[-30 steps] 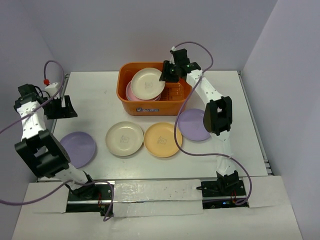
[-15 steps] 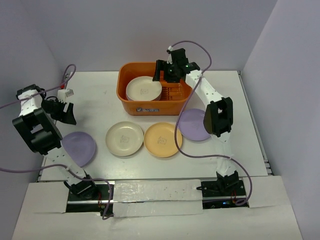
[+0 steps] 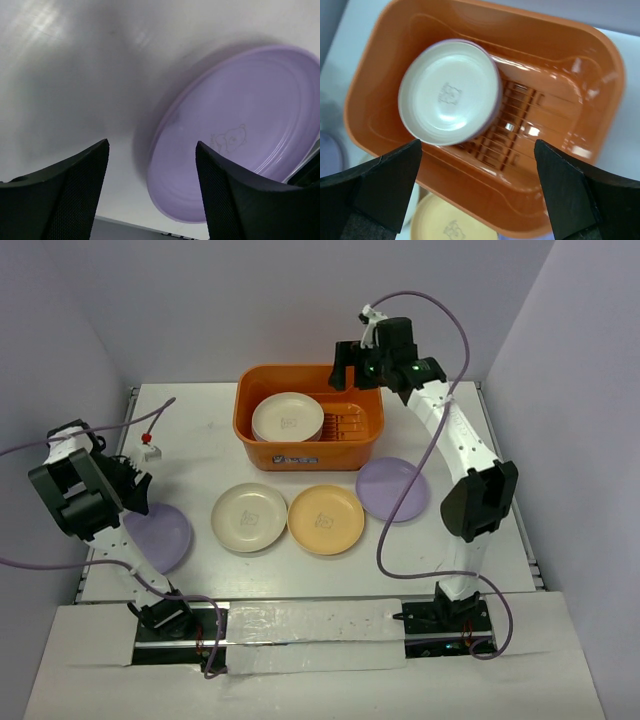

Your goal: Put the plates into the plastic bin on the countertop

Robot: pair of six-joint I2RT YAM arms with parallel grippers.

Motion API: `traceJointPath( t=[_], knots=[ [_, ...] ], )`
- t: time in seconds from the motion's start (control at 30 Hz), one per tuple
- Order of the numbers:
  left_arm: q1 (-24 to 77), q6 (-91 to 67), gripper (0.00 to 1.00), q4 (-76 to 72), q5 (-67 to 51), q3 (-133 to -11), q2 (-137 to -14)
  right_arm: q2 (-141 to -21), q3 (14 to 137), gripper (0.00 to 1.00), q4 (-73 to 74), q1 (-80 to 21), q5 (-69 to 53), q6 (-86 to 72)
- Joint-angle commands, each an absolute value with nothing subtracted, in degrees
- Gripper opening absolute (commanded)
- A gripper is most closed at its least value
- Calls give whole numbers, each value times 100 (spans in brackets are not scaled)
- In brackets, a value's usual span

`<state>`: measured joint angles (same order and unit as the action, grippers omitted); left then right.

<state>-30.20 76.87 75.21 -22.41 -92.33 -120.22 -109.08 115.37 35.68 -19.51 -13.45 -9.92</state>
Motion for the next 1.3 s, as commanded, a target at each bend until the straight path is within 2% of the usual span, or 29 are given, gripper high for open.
traceJointPath(
  t=[0.0, 0.13, 0.23, 0.3, 0.37, 0.53, 0.7, 0.93, 1.07, 1.17, 1.27],
  knots=[
    [-3030, 8295, 75, 7833, -2002, -9100, -12131, -10476, 11113, 100, 3712, -1577, -1131, -619],
    [-3015, 8227, 71, 7400, -2065, -8777, -12023, -10180, 10753, 100, 3744, -1209, -1020, -546],
    [-2992, 8123, 53, 7047, -2084, -8616, -11952, -9985, 10563, 100, 3759, -960, -944, -478],
    [-2997, 8077, 35, 6880, -2150, -8476, -11880, -9871, 10413, 100, 3803, -748, -897, -387],
    [-2997, 8069, 24, 6783, -2227, -8314, -11751, -9828, 10332, 100, 3879, -591, -855, -335],
    [-3018, 7928, 7, 6968, -2599, -8300, -11329, -9756, 9987, 100, 3861, 83, -794, -487],
    [-3199, 7527, 0, 7690, -3271, -8902, -10822, -9722, 9601, 100, 3833, 801, -815, -591],
    [-3472, 5906, 0, 7860, -4464, -9936, -10165, -9640, 9025, 100, 3839, 1338, -905, -464],
    [-3333, 2520, 0, 6557, -5244, -10819, -9991, -9446, 8537, 100, 3912, 1415, -1060, -261],
    [-2911, 434, 0, 5120, -5194, -11118, -9822, -9332, 8271, 100, 3953, 1415, -1318, -115],
    [-2168, -1049, 0, 3965, -4467, -11188, -9623, -9187, 7864, 100, 3950, 1415, -1420, -70]
  ],
)
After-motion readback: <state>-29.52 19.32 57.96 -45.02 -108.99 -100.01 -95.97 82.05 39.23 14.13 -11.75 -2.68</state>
